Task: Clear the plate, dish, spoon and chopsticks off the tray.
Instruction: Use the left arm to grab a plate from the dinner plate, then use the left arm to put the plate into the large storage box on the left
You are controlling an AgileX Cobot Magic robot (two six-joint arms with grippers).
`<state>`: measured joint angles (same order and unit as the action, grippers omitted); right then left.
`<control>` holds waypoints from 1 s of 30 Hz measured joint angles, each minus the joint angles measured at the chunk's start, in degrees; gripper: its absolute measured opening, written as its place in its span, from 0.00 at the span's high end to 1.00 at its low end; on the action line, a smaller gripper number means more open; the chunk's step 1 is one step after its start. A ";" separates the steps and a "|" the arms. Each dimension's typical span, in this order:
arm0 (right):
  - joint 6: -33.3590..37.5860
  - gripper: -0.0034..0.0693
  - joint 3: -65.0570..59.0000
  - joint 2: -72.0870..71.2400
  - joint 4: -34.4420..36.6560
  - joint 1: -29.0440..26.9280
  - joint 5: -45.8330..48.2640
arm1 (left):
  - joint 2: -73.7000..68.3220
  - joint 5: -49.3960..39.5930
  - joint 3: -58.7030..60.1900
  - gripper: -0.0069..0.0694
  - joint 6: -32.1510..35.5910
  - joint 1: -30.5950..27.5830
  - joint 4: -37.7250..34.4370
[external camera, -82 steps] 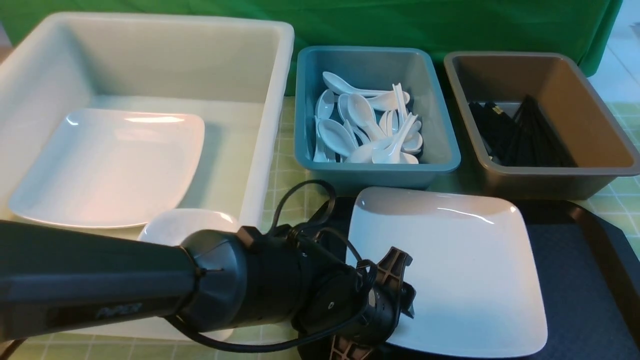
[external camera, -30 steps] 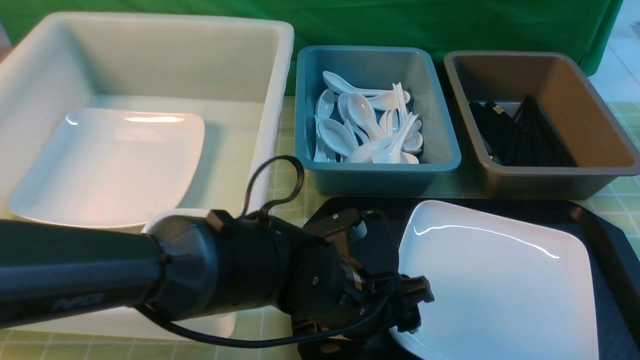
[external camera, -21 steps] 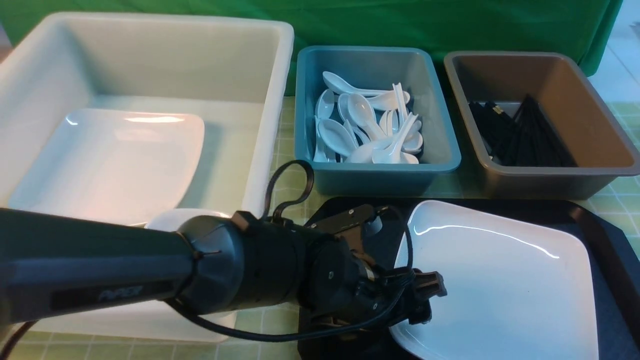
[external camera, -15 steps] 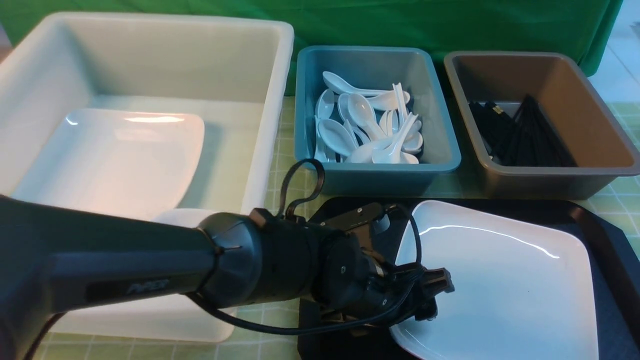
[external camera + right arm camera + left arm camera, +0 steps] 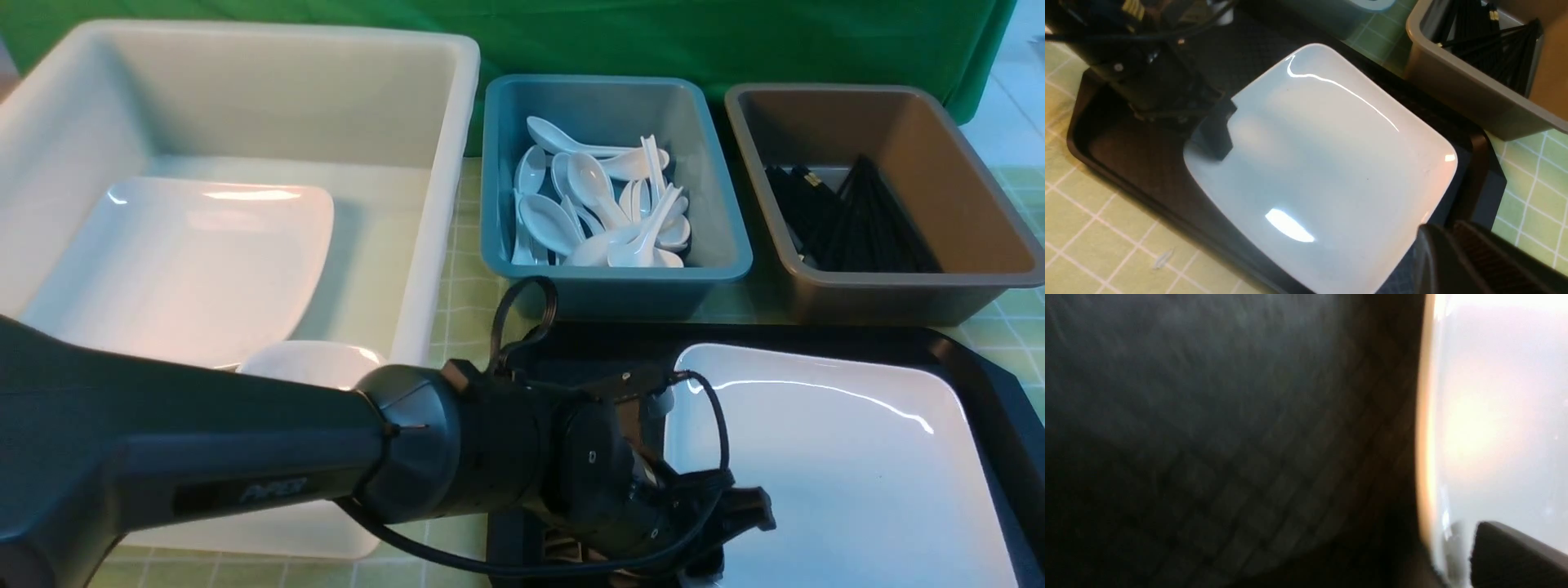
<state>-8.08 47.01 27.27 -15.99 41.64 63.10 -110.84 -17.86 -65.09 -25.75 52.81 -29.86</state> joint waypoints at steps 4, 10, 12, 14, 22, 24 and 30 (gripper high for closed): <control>0.00 0.88 0.00 0.00 0.00 0.00 0.00 | -0.16 0.09 -0.08 0.83 -2.76 0.10 -2.45; 0.00 0.88 0.00 0.00 0.00 0.00 0.00 | 2.42 -0.33 -0.01 0.85 -3.72 0.17 -2.91; 0.00 0.88 0.00 0.00 0.00 0.00 0.00 | 7.42 -0.75 0.24 0.89 -4.06 0.17 -2.06; 0.00 0.88 0.00 0.00 0.00 0.00 0.00 | 11.44 -0.89 0.30 0.89 -4.24 -0.22 -1.80; -0.20 0.88 0.00 0.00 0.00 0.00 0.00 | 25.69 -3.41 0.48 0.89 -3.98 -6.16 -0.51; -0.25 0.88 0.00 0.00 0.00 0.00 -0.24 | 30.14 -3.78 0.48 0.89 -3.93 -10.35 -0.20; -0.38 0.88 0.00 0.00 0.00 0.00 -1.52 | 38.62 -9.26 0.48 0.89 -3.17 -25.76 1.07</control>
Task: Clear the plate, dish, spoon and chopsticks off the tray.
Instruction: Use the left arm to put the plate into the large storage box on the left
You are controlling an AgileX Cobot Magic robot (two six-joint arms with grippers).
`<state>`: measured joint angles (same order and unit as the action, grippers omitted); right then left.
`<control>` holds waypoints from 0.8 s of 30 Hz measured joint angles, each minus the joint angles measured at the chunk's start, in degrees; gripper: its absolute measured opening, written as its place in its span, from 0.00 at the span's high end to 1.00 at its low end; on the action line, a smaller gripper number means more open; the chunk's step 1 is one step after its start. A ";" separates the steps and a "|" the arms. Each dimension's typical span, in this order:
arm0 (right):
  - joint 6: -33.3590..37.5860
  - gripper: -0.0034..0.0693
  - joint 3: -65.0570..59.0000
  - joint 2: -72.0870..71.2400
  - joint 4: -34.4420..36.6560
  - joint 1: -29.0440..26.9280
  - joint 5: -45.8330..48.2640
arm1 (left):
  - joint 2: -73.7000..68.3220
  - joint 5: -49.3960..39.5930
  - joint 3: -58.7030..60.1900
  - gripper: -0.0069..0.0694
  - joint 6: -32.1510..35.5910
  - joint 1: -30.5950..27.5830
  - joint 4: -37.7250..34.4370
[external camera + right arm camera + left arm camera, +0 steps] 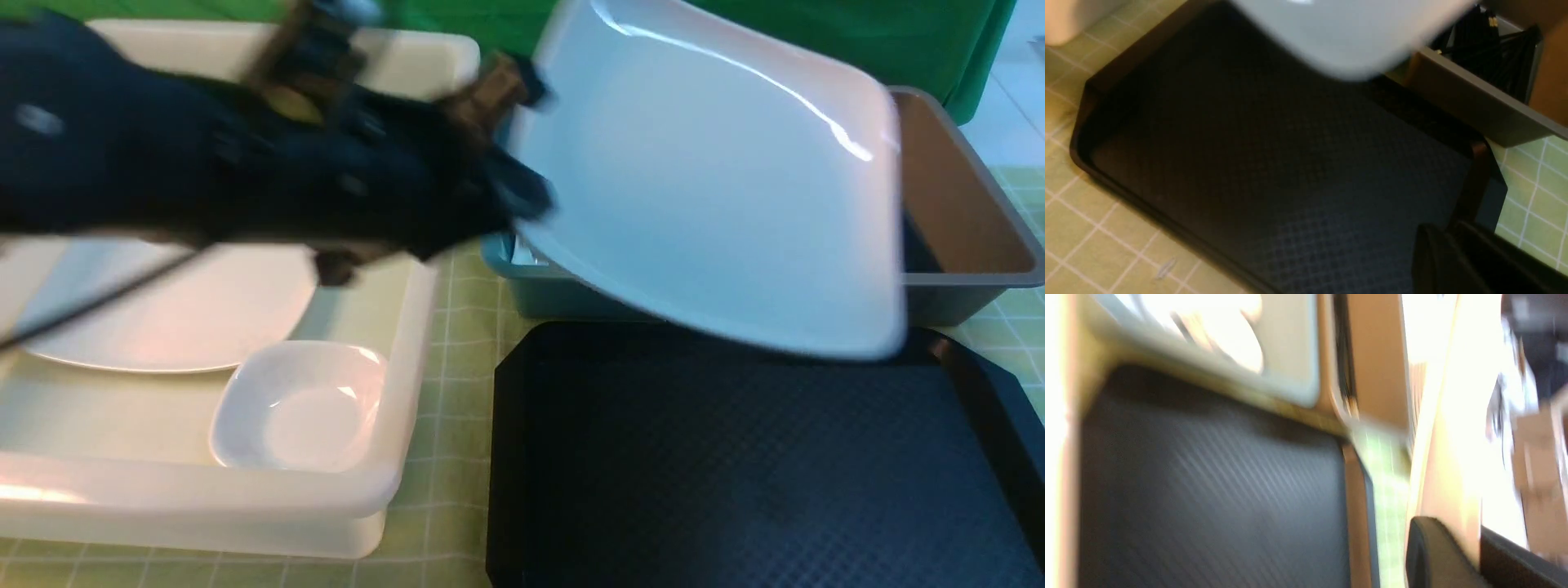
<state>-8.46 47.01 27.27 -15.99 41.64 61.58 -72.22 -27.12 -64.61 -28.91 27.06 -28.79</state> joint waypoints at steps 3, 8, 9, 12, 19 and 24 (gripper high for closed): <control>-0.44 0.88 0.00 0.00 0.00 0.00 -0.87 | 3.60 -6.77 0.00 0.89 3.32 -13.11 0.16; -0.85 0.88 0.00 0.00 0.00 0.00 -1.33 | 4.90 -17.72 0.00 0.89 14.85 -38.89 -2.03; -0.85 0.88 0.00 0.00 0.00 0.00 -1.40 | 4.71 -17.98 0.00 0.89 15.54 -39.83 -2.34; -0.85 0.88 0.00 0.00 0.00 0.00 -1.84 | 1.88 -20.36 0.02 0.89 26.37 -51.99 -10.61; -0.85 0.86 0.00 0.00 0.00 0.00 -2.72 | -10.20 -24.46 -1.06 0.89 43.22 -61.42 -23.87; -0.85 0.86 0.00 0.00 0.00 0.00 -2.90 | -21.62 -28.51 -10.02 0.89 47.21 -61.47 -17.73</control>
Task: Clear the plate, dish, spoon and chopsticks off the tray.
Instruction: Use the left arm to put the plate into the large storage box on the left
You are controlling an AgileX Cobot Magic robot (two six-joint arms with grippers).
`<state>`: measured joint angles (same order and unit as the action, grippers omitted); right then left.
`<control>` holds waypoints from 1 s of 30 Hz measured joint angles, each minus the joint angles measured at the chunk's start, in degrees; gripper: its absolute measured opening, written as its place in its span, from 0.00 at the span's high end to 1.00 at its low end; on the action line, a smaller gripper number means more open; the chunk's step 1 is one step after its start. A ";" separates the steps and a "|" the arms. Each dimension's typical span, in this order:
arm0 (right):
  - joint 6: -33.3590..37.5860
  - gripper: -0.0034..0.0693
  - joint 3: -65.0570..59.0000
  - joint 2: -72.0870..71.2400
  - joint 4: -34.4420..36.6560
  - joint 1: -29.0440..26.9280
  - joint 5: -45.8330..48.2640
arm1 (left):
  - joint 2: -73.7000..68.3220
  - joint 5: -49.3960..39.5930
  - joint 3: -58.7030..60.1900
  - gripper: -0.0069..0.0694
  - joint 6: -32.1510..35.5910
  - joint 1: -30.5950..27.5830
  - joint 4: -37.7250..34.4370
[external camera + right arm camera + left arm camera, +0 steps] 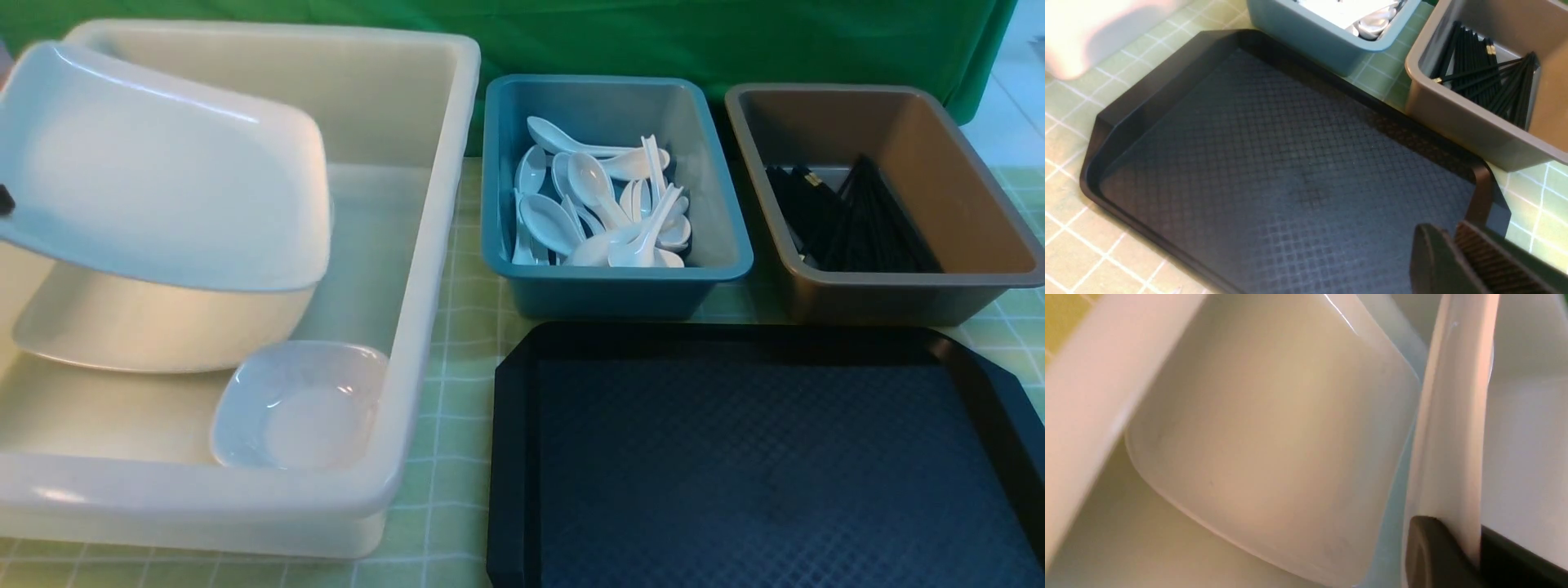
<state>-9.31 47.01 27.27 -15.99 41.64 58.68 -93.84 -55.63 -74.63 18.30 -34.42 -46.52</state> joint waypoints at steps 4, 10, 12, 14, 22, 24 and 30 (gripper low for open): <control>0.00 0.85 0.00 0.00 0.00 0.00 -0.06 | -6.26 -6.05 -11.51 0.89 0.19 0.23 5.07; -0.07 0.85 0.00 0.00 0.00 0.00 -0.10 | -10.46 -8.40 -19.33 0.89 -1.46 3.51 14.38; -0.07 0.85 0.00 0.00 0.00 0.00 -0.10 | -11.53 -8.44 -20.00 0.89 -1.53 4.72 15.98; -0.07 0.85 0.00 0.00 0.00 0.00 -0.17 | -12.59 -7.74 -20.24 0.89 -1.65 5.63 16.43; -0.07 0.85 0.00 0.00 0.00 0.00 -0.17 | -15.16 -5.60 -20.36 0.90 -3.39 6.17 17.00; -0.07 0.85 0.00 0.00 0.00 0.00 -0.23 | -15.50 -5.19 -20.36 0.90 -3.52 6.17 17.20; -0.07 0.85 0.00 0.00 0.00 0.00 -2.68 | -16.44 -4.82 -20.36 0.90 -3.74 6.55 17.45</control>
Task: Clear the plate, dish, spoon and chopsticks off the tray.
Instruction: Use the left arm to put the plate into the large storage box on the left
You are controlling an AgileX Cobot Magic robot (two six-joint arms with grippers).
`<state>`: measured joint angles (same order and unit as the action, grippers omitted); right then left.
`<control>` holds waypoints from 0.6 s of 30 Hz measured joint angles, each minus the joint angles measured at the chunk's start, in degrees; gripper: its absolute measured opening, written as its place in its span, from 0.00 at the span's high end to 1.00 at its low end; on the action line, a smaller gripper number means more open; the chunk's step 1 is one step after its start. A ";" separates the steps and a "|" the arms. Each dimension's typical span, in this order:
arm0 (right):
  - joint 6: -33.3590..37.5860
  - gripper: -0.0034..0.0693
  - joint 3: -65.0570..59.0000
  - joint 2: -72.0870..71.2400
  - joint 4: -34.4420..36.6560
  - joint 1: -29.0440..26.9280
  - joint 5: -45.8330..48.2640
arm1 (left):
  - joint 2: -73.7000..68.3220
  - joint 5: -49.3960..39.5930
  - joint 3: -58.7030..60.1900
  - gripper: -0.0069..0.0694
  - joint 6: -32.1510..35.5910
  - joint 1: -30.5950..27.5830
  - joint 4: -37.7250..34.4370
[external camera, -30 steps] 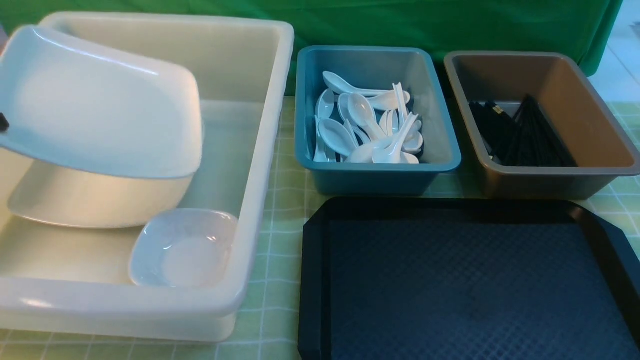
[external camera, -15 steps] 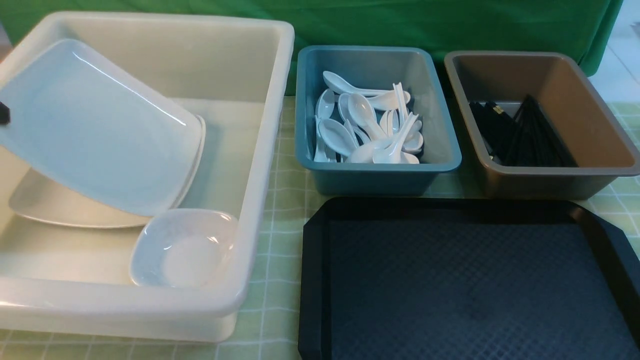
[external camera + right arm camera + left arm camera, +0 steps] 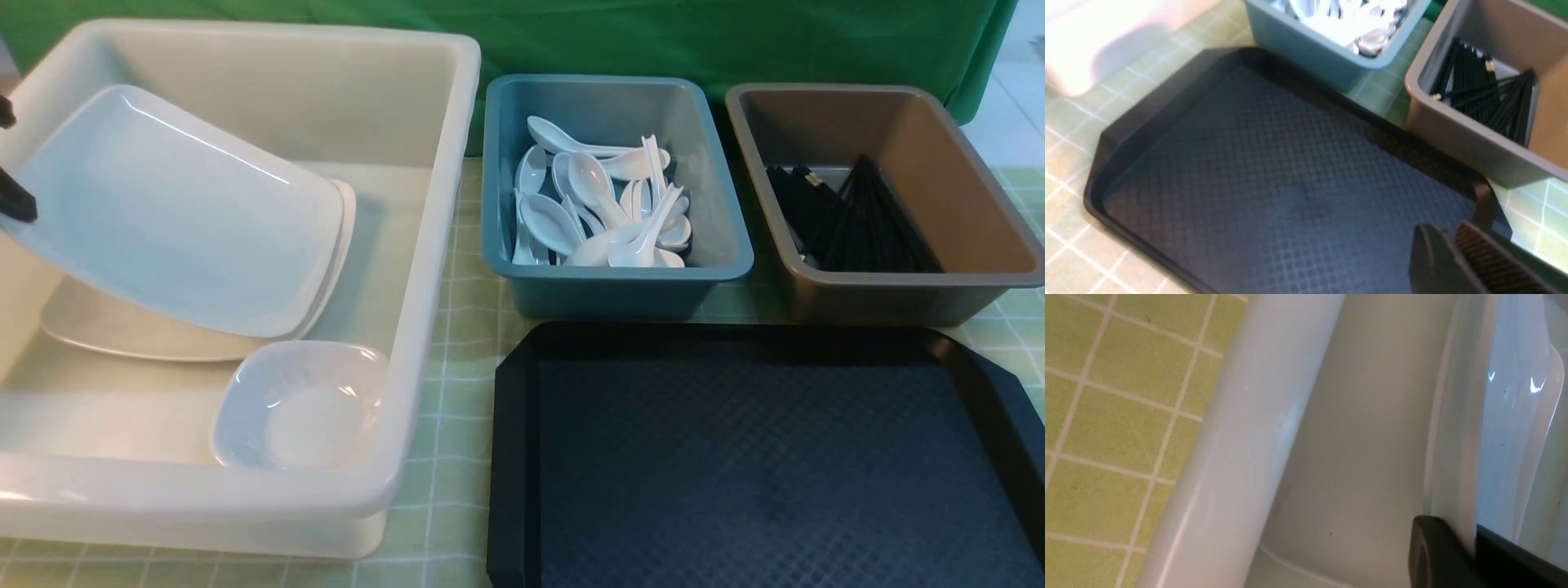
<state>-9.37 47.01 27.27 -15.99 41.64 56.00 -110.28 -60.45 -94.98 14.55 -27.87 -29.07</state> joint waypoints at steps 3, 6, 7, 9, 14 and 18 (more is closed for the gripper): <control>0.00 0.85 0.00 0.00 0.00 0.00 -0.95 | -0.49 0.15 0.00 0.89 -0.10 0.54 0.59; -0.08 0.85 0.00 0.00 -0.05 0.00 -1.37 | -0.78 0.15 0.00 0.83 -0.16 1.39 2.04; -0.02 0.85 0.00 0.00 -0.05 0.00 -1.42 | -0.78 0.15 0.00 0.81 -0.16 1.55 2.41; -0.02 0.85 -0.06 0.00 -0.05 0.00 -1.47 | -0.78 0.15 0.00 0.77 -0.21 1.90 3.08; -0.02 0.85 -0.34 0.00 -0.05 0.00 -1.85 | -0.99 1.19 0.00 0.55 -0.21 2.10 3.75; -0.02 0.85 -0.34 0.00 -0.05 0.00 -2.06 | -0.98 1.73 0.00 0.42 -0.21 2.10 3.89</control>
<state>-9.40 46.67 27.27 -16.05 41.64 53.94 -111.26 -58.72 -94.98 14.35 -25.76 -25.18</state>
